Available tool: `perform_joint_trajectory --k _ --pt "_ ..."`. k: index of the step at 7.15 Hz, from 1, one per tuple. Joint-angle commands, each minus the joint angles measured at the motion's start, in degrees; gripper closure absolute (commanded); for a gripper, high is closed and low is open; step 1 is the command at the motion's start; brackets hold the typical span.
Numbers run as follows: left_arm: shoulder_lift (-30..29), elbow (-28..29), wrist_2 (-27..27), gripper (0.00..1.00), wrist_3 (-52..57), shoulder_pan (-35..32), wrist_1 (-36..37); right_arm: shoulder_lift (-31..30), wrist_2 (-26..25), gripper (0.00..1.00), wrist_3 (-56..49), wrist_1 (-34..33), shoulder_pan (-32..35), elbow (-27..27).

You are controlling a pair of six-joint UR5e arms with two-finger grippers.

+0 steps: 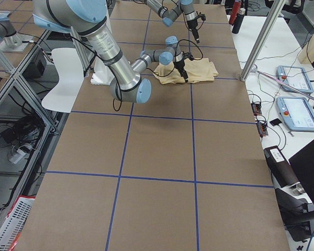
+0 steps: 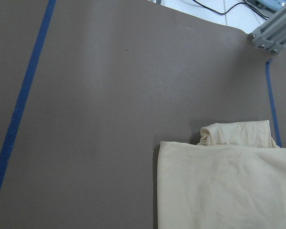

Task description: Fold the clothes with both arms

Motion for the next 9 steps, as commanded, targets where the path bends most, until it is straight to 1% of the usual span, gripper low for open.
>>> perform_joint_trajectory --k 1,2,4,5,9 --pt "0.0 0.0 0.1 0.00 0.0 0.0 0.0 0.0 0.1 0.06 -0.1 0.0 0.0 -0.5" --pt "0.0 0.0 0.1 0.00 0.0 0.0 0.0 0.1 0.5 0.20 -0.1 0.0 0.3 -0.5" --pt "0.0 0.0 0.1 0.00 0.0 0.0 0.0 0.2 2.4 0.42 -0.3 -0.1 1.3 -0.4" --pt "0.0 0.1 0.1 0.00 0.0 0.0 0.0 0.2 2.4 0.45 -0.4 -0.1 1.6 -0.4" --pt "-0.1 0.2 0.1 0.00 -0.2 0.1 0.0 0.2 2.9 0.47 -1.0 -0.1 2.3 -0.4"
